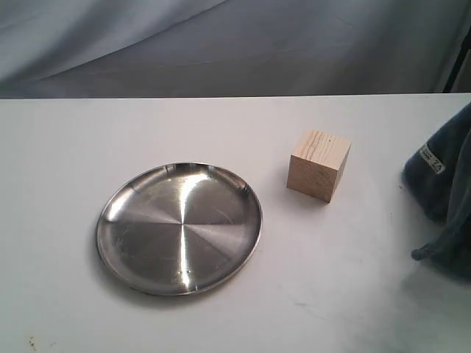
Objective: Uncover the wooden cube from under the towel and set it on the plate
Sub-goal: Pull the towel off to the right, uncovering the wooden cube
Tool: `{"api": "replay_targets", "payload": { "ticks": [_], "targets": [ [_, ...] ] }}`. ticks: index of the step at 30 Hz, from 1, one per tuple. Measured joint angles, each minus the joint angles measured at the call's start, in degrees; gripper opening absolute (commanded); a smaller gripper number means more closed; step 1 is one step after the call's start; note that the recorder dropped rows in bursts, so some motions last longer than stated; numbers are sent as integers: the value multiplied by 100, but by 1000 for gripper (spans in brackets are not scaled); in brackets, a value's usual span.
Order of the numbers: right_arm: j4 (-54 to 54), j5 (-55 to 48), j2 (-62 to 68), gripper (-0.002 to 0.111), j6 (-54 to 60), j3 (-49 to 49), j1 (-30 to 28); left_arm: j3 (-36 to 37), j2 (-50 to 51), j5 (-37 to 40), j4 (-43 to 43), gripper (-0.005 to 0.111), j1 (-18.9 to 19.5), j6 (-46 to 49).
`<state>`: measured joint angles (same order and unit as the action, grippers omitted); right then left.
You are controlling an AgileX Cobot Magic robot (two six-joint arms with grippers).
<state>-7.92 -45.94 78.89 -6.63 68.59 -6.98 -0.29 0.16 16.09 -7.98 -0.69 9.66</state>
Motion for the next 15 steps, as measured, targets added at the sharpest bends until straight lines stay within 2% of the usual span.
{"api": "replay_targets", "payload": {
  "ticks": [2,11,15],
  "targets": [
    [158,151,290,0,89,-181,0,0,0,0,0,0,0,0],
    [2225,360,2143,0,2112,-341,12,0,0,0,0,0,0,0],
    [2407,375,2668,0,2369,-341,117,0,0,-9,0,0,0,0]
  ]
}}
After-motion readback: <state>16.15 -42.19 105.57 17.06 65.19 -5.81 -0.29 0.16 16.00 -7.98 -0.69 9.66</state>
